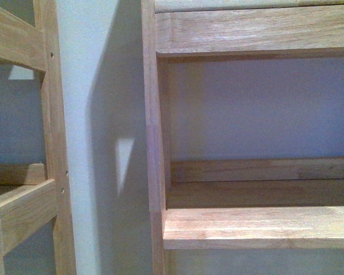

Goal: Put away toys

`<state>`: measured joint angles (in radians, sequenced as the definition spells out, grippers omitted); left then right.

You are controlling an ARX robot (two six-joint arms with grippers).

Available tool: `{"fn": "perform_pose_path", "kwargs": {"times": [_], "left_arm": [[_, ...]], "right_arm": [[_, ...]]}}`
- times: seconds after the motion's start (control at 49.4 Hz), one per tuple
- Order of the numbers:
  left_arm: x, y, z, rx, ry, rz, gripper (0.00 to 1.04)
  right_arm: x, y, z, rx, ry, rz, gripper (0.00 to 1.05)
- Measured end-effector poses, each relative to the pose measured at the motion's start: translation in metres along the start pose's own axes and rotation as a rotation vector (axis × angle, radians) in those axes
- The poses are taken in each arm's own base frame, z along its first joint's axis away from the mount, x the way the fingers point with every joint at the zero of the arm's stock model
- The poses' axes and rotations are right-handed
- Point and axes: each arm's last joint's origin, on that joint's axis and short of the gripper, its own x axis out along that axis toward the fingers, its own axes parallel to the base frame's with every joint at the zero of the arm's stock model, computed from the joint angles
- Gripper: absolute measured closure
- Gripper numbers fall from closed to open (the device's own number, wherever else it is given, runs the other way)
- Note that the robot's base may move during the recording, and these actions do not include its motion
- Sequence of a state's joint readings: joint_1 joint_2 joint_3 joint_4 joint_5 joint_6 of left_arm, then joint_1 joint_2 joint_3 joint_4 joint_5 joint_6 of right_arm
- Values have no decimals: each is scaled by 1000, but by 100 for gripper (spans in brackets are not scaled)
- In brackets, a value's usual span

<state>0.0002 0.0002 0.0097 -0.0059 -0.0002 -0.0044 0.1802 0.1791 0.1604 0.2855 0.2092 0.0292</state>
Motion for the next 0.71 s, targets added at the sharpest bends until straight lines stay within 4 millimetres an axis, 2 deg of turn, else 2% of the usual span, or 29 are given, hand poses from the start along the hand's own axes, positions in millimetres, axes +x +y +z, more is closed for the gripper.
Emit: {"fn": "perform_pose_path", "kwargs": {"times": [0.223, 0.445, 0.526, 0.607, 0.708], "left_arm": [[0, 0, 0, 0, 0, 0, 6], [0, 0, 0, 0, 0, 0, 6], [0, 0, 0, 0, 0, 0, 6], [0, 0, 0, 0, 0, 0, 6], [0, 0, 0, 0, 0, 0, 6]], "right_arm": [[-10, 6, -37, -7, 19, 9, 6], [-13, 9, -33, -24, -42, 6, 6], [-14, 9, -42, -44, 60, 31, 15], [-17, 5, -58, -93, 226, 45, 29], [-18, 1, -62, -96, 260, 42, 42]]}}
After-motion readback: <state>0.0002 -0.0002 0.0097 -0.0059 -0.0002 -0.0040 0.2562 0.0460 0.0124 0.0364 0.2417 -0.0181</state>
